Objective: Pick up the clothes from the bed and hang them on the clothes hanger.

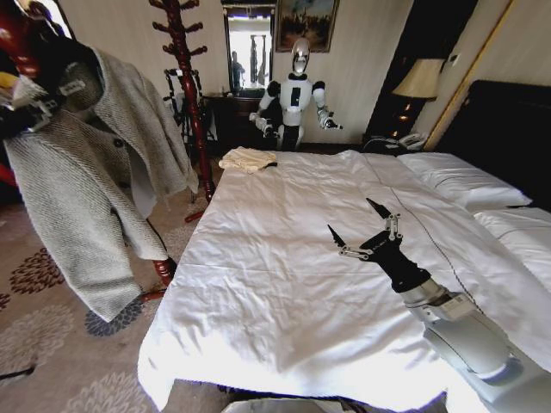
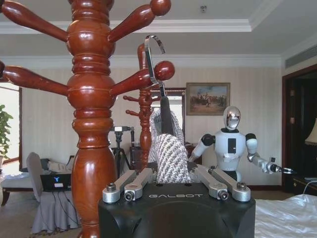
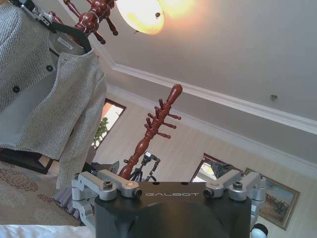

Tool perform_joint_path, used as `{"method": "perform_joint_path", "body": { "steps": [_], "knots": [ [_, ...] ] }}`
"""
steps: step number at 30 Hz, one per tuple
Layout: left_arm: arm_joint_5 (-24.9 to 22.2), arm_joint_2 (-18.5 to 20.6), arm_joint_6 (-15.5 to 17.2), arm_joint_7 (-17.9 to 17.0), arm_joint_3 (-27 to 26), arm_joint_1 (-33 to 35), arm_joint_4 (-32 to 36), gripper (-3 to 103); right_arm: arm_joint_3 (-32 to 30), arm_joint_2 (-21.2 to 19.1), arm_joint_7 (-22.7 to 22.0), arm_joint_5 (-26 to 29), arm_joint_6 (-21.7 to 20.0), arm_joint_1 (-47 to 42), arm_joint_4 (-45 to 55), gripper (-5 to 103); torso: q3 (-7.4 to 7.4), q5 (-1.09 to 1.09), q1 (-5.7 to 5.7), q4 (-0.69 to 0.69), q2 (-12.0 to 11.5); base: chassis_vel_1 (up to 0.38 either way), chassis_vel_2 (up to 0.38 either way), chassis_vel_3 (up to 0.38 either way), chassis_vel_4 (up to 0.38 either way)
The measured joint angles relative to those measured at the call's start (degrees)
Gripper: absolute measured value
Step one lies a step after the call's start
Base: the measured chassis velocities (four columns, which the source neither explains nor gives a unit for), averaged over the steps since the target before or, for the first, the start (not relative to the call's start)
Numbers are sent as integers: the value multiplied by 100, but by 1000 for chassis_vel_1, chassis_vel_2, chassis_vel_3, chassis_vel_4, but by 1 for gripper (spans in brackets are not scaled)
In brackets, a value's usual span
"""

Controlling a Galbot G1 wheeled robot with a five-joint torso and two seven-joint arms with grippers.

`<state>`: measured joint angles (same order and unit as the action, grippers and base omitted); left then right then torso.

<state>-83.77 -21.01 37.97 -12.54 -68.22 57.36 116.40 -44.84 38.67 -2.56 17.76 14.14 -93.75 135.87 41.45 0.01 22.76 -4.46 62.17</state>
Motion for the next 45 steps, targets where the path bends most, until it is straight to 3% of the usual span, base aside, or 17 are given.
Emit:
{"method": "perform_joint_path", "body": {
  "steps": [8, 23, 31, 33, 36, 39, 40, 42, 44, 45],
  "knots": [
    [189, 135, -69, 284, 473, -224, -494, 22, -2, 24, 2, -35, 1, -34, 7, 100, 0, 0, 0, -1, 0, 0, 0, 0, 0],
    [435, 3, -83, 392, 544, -71, -683, 22, -11, 31, 3, -58, 13, -58, 21, 100, 0, -1, 0, 1, 0, 0, 0, 0, 0],
    [386, -97, -143, 131, 368, 89, -406, 19, 11, 104, -3, -63, 39, -66, 23, 100, 0, -1, 0, 0, 0, 0, 0, 0, 0],
    [378, -107, -159, -33, 277, 112, -293, 23, 35, 131, -3, -80, 44, -47, 17, 100, 0, -1, 0, -1, 0, 0, 0, 0, 0],
    [448, -99, -140, -288, 43, 149, -126, 39, 48, 167, -3, -93, 51, -48, 16, 100, -1, 2, 0, 0, 0, 0, 0, 0, 0],
    [518, -87, -97, -386, -70, 176, -73, 44, 52, 182, -3, -103, 54, -53, 12, 100, -1, 2, 0, 0, 0, 0, 0, 0, 0],
    [587, -84, -52, -538, -119, 191, -42, 54, 53, 185, -3, -108, 56, -56, 12, 100, -1, 1, 0, 0, 0, 0, 0, 0, 0],
    [613, -85, -47, -640, -133, 194, -19, 54, 54, 185, -3, -109, 57, -59, 11, 100, 0, 0, 0, 0, 0, 0, 0, 0, 0],
    [619, -122, -85, -726, -157, 193, 45, 66, 55, 190, -3, -110, 57, -65, 12, 100, 0, 1, 0, 0, 0, 0, 0, 0, 0],
    [619, -122, -85, -726, -157, 193, 45, 66, 55, 190, -3, -110, 57, -65, 12, 100, 0, 1, 0, 0, 0, 0, 0, 0, 0]
  ]
}}
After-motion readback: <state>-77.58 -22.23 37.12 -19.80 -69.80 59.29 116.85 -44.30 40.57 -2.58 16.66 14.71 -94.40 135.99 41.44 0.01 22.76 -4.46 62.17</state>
